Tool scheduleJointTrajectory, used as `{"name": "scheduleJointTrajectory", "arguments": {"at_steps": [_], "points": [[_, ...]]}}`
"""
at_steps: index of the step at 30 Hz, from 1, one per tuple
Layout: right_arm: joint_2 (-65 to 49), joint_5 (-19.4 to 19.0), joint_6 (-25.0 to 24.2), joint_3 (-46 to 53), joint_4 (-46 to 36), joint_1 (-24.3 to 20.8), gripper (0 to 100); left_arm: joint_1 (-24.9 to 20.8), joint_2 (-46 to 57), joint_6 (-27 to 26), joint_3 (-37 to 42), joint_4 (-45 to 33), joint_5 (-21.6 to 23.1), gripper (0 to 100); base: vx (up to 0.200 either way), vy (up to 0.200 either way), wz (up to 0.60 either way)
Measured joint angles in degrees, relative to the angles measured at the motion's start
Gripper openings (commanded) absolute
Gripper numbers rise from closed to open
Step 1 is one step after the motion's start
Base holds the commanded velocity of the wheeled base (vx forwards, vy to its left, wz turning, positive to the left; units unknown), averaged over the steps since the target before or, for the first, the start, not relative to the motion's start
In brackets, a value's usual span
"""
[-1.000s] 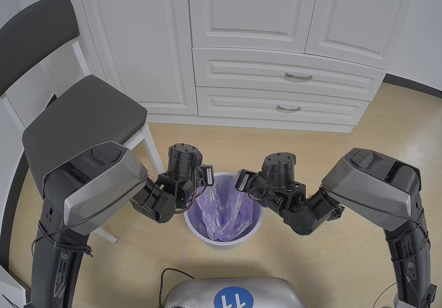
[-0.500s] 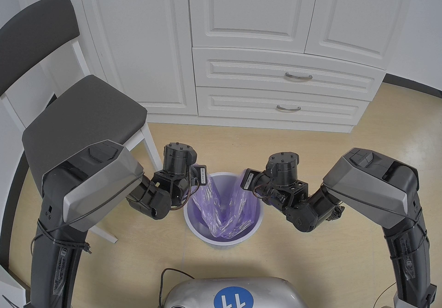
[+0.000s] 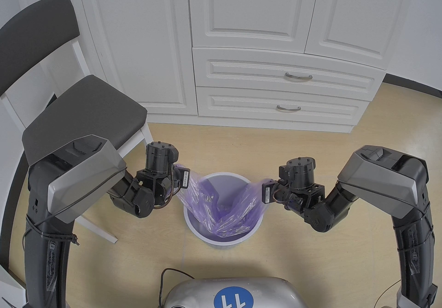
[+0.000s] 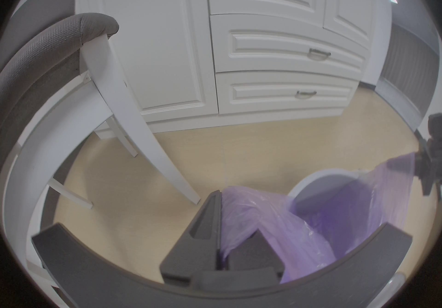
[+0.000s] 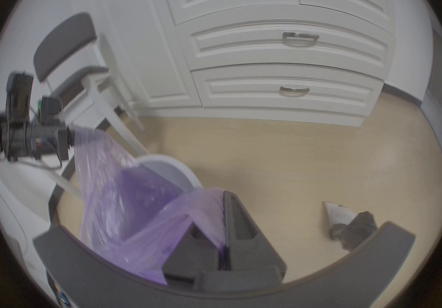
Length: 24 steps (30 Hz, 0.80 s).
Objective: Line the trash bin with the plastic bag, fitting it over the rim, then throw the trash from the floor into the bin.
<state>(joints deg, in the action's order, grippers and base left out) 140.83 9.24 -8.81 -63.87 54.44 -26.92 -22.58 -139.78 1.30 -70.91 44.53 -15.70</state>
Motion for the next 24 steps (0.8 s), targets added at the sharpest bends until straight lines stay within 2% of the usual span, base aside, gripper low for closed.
{"name": "scheduleJointTrajectory", "arguments": {"at_steps": [4,12,24], "points": [[-0.7,0.0,5.2,3.8,0.8,1.4,0,1.4,0.5,-3.5,2.3,0.5,0.0,0,0.0,0.0,0.0],[-1.0,-0.2,15.8,9.3,3.8,5.0,0,2.8,0.6,-6.7,4.2,1.9,0.1,0,0.0,0.0,0.0],[1.0,-0.1,20.4,10.9,4.0,7.9,0,4.1,-0.8,-7.9,4.0,2.0,-0.1,0,0.0,0.0,0.0]]}}
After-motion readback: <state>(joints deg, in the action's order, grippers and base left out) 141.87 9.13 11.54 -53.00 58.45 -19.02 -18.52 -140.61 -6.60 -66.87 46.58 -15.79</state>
